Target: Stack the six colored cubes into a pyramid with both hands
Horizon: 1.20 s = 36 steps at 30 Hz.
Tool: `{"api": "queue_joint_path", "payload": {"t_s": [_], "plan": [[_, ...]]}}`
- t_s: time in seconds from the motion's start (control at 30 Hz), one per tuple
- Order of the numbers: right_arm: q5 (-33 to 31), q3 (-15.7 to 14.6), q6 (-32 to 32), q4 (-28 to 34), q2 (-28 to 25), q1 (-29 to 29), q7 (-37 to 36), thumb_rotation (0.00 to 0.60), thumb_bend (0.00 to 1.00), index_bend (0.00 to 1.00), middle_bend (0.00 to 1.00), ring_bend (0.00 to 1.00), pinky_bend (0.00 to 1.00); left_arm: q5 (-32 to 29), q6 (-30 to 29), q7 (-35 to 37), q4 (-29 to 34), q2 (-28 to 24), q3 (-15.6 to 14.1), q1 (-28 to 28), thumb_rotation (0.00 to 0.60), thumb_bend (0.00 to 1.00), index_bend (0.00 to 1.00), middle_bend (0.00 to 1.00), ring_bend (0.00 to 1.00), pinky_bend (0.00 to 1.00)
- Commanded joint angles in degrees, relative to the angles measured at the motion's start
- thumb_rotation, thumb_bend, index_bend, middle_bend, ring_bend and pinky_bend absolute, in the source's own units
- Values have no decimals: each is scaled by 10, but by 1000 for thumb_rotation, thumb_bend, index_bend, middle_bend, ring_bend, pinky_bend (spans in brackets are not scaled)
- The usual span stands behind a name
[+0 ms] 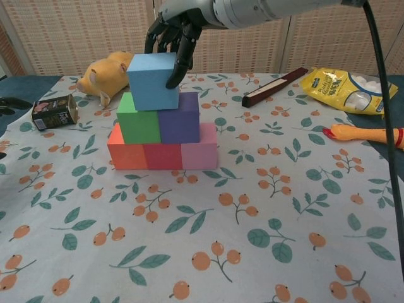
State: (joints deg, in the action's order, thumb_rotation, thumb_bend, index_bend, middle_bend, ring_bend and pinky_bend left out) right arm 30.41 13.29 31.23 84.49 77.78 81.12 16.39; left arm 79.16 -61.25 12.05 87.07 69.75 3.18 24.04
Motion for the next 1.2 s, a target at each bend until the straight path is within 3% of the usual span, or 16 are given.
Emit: {"api": "queue_joint_path", "payload": {"t_s": [0.03,0.5,1.2], "plan": [[-7,-6,5,-1,2,6,0,600,121,308,424,303,404,1,0,1,-2,1,0,0,600,403,21,0,0,15],[-31,-29,25,-3,7,28,7,600,120,296,424,299,389,5,1,10,-11,5,-2,0,600,403,21,0,0,15],[-56,-40,45,11,6,40,11,600,120,269,423,292,369,7,2,14,-16,7,-3,-1,600,402,21,0,0,15]]}}
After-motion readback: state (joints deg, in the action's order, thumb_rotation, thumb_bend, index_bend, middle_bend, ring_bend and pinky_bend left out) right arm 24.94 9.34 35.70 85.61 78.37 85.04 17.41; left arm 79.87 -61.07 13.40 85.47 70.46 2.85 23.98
